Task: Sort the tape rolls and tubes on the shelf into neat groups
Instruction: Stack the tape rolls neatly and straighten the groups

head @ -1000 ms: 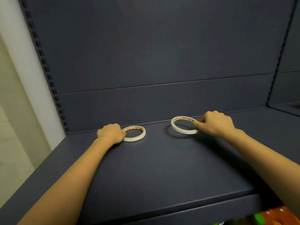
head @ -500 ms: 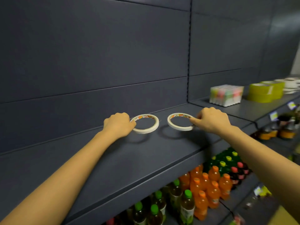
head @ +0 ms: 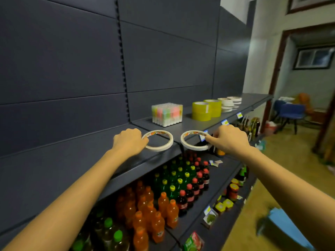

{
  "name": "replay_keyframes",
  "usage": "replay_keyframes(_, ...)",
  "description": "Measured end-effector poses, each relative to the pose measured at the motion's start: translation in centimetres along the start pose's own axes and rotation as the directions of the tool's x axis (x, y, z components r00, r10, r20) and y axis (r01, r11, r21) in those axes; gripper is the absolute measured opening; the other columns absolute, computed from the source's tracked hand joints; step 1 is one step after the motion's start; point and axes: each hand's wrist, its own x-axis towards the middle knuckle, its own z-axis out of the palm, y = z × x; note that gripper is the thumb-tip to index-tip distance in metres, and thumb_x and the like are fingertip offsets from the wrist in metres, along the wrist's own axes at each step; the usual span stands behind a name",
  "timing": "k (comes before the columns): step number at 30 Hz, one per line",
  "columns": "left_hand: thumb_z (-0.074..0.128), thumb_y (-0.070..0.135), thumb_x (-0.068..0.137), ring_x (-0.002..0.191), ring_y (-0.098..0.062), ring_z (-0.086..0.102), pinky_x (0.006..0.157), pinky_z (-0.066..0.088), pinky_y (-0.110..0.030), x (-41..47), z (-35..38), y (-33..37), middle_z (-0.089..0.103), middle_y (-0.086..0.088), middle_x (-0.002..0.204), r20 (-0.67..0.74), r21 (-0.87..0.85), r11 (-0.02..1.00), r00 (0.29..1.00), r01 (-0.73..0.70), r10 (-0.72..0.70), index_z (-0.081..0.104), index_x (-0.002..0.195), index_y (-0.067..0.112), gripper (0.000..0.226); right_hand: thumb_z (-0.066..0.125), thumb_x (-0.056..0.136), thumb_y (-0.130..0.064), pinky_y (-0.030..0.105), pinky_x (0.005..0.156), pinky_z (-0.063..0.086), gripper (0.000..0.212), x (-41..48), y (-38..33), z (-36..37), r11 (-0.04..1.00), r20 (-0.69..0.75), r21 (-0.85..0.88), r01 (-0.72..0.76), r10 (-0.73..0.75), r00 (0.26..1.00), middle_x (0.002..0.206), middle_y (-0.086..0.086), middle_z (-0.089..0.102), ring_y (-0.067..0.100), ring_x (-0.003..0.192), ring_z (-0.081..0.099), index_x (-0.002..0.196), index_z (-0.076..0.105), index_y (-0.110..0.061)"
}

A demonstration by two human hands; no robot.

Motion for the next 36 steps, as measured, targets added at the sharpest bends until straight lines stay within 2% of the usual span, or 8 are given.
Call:
replay_keyframes(3,0.044,0.033,0.092,0.051,-0.016,0.037,0.049,0.025,-0.025,1.5,1.1,4.2,0.041,0.0,0.055,0.005,-0.02,1.0,1.0,-0.015,0.015,0.038,0.054,0.017,0.042,0.052,0.085,-0.056,0.023,0.046,0.03,0.048,0.7,4.5,-0.3,0.999,0.033,-0.004,-0.046,0.046,0.998,0.053,0.0,0.05,0.022,0.058,0.053,0.065,0.069,-0.015)
replay_keyframes(10,0.045,0.031,0.091,0.051,-0.017,0.035,0.051,0.025,-0.026,6.1,3.4,12.3,0.038,-0.001,0.054,0.014,-0.026,0.996,0.996,-0.085,0.085,0.036,0.051,0.017,0.044,0.053,0.085,-0.055,0.026,0.052,0.038,0.047,3.9,13.5,0.0,0.99,0.044,-0.002,-0.144,0.144,0.989,0.056,0.0,0.057,0.02,0.059,0.056,0.071,0.073,-0.015)
replay_keyframes(13,0.045,0.033,0.092,0.061,-0.023,0.044,0.054,0.027,-0.028,8.7,4.4,15.6,0.043,-0.003,0.058,0.015,-0.043,0.994,0.995,-0.099,0.1,0.038,0.052,0.017,0.043,0.052,0.085,-0.055,0.029,0.058,0.045,0.047,6.0,16.8,0.6,0.985,0.042,-0.014,-0.171,0.172,0.984,0.07,0.006,0.068,0.023,0.067,0.062,0.075,0.074,-0.014)
replay_keyframes(17,0.045,0.034,0.093,0.081,-0.036,0.058,0.06,0.034,-0.03,13.2,6.6,19.6,0.062,-0.02,0.079,-0.017,-0.055,0.984,0.986,-0.169,0.169,0.036,0.053,0.015,0.045,0.053,0.084,-0.054,0.028,0.056,0.043,0.048,9.7,21.1,2.2,0.983,0.015,-0.043,-0.177,0.178,0.984,0.065,0.004,0.062,0.024,0.067,0.061,0.072,0.072,-0.012)
replay_keyframes(24,0.042,0.038,0.093,0.101,-0.037,0.058,0.071,0.036,-0.034,22.9,9.4,26.7,0.064,-0.018,0.106,-0.097,0.013,0.985,0.98,-0.174,0.175,0.064,0.089,0.008,0.038,0.053,0.084,-0.057,0.028,0.054,0.044,0.054,19.3,28.2,5.2,0.985,-0.006,-0.035,-0.169,0.169,0.986,0.061,0.004,0.06,0.023,0.061,0.06,0.069,0.072,-0.008)
replay_keyframes(26,0.042,0.037,0.092,0.098,-0.036,0.058,0.069,0.034,-0.033,25.6,10.0,28.8,0.064,-0.016,0.106,-0.12,0.034,0.981,0.974,-0.192,0.194,0.064,0.091,0.01,0.035,0.051,0.083,-0.06,0.026,0.052,0.041,0.058,22.4,30.3,5.6,0.985,-0.031,-0.051,-0.164,0.163,0.986,0.058,0.003,0.058,0.022,0.058,0.058,0.066,0.07,-0.008)
replay_keyframes(29,0.041,0.037,0.092,0.081,-0.031,0.053,0.067,0.036,-0.032,29.2,10.5,31.8,0.063,-0.013,0.092,-0.131,0.033,0.981,0.973,-0.189,0.191,0.055,0.077,0.012,0.032,0.049,0.082,-0.062,0.028,0.053,0.043,0.058,26.5,33.3,6.3,0.985,-0.039,-0.047,-0.165,0.164,0.986,0.057,0.002,0.058,0.023,0.062,0.061,0.064,0.069,-0.012)
replay_keyframes(36,0.042,0.038,0.093,0.09,-0.033,0.057,0.071,0.037,-0.033,36.1,12.2,38.0,0.057,-0.009,0.087,-0.115,0.037,0.992,0.985,-0.124,0.127,0.055,0.078,0.013,0.032,0.048,0.085,-0.061,0.022,0.048,0.036,0.057,33.7,39.1,8.9,0.993,-0.043,-0.009,-0.12,0.12,0.992,0.062,0.004,0.062,0.023,0.063,0.061,0.067,0.071,-0.012)
